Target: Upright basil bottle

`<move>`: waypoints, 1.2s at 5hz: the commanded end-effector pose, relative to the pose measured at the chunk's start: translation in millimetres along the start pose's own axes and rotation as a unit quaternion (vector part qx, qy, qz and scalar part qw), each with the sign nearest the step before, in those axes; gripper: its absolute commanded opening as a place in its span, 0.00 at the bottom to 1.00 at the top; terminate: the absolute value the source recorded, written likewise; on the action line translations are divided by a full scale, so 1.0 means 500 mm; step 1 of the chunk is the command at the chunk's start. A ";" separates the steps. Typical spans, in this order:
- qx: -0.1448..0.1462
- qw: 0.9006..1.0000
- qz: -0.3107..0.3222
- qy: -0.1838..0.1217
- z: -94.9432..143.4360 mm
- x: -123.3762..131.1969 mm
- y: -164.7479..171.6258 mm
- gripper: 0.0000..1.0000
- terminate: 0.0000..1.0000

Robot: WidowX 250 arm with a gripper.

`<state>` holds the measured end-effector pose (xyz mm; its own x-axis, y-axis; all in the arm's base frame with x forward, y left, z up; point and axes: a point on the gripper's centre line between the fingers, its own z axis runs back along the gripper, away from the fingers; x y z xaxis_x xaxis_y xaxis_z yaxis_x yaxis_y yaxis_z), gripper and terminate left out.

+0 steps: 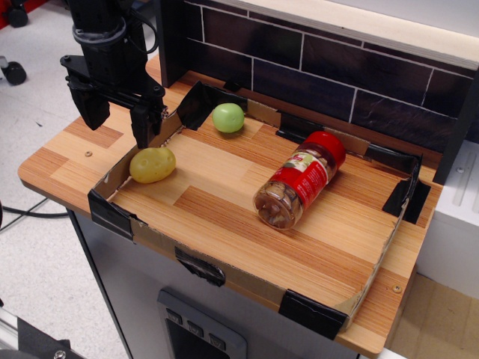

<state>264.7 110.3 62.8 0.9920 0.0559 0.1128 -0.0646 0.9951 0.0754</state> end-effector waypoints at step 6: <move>-0.078 0.996 -0.047 0.005 0.113 0.097 -0.295 1.00 0.00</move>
<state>311.7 -38.1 95.9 0.9982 -0.0351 0.0496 0.0382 0.9972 -0.0645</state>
